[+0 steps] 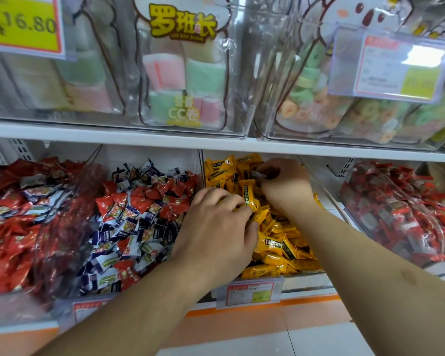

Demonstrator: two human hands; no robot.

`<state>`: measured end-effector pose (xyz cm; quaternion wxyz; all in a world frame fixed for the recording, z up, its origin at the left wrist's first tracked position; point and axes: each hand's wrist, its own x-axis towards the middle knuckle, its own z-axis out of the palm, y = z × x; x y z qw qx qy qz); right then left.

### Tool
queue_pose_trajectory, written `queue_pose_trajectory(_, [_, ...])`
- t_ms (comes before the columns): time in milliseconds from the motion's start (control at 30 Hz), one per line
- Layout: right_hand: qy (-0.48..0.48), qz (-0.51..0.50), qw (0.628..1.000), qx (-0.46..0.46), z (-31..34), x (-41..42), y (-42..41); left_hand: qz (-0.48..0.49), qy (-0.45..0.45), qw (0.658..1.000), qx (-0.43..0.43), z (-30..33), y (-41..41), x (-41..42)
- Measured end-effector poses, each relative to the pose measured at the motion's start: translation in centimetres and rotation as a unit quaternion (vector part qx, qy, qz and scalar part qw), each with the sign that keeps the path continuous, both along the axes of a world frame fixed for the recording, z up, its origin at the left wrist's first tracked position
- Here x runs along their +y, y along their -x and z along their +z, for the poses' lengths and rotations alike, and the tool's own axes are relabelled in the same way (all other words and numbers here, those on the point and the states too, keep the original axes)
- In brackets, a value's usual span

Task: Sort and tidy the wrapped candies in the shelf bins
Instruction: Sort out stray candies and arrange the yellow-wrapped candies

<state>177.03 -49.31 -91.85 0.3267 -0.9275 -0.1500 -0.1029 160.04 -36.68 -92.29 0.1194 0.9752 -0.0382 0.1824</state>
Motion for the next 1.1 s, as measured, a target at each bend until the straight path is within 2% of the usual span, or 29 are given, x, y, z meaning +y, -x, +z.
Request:
queue_pose_trajectory(133, [-0.073, 0.015, 0.997, -0.015, 0.8, -1.2, 1.8, -0.001, 0.022, 1.0, -0.003, 0.0, 0.1, 0.1])
queue_pose_trajectory(200, [-0.104, 0.026, 0.994, -0.023, 1.8, -2.2, 3.4, -0.005, 0.067, 0.998, 0.0, 0.4, 0.2, 0.1])
queue_pose_trajectory(300, [-0.095, 0.03, 0.995, -0.019, 3.6, -3.6, 7.3, -0.025, 0.185, 0.982, 0.004, 1.7, 1.3, 0.5])
queue_pose_trajectory(367, [-0.079, 0.033, 0.996, -0.009, 4.5, -3.9, 10.7, -0.037, 0.197, 0.98, -0.008, 2.6, 2.9, 0.8])
queue_pose_trajectory(500, [-0.113, 0.11, 0.986, 0.061, 5.3, -2.5, 16.2, -0.026, 0.224, 0.974, -0.01, 3.5, 6.9, 1.5])
queue_pose_trajectory(600, [-0.102, 0.164, 0.977, 0.09, 5.8, -0.8, 18.5, -0.006, 0.25, 0.968, -0.006, 4.1, 9.5, 2.8])
queue_pose_trajectory(767, [-0.119, 0.185, 0.966, 0.135, 6.5, 1.8, 21.1, 0.045, 0.325, 0.945, 0.005, 5.1, 12.3, 5.8])
queue_pose_trajectory(900, [-0.145, 0.165, 0.969, 0.109, 5.7, 2.1, 21.4, 0.112, 0.295, 0.949, -0.01, 5.3, 13.0, 8.7])
queue_pose_trajectory(1000, [-0.13, 0.147, 0.977, 0.083, 5.1, 1.4, 20.9, 0.162, 0.225, 0.96, 0.043, 4.6, 13.1, 10.2])
queue_pose_trajectory(1100, [-0.091, 0.121, 0.988, 0.036, 5.0, 0.4, 19.7, 0.136, 0.178, 0.973, 0.062, 4.0, 12.6, 9.8])
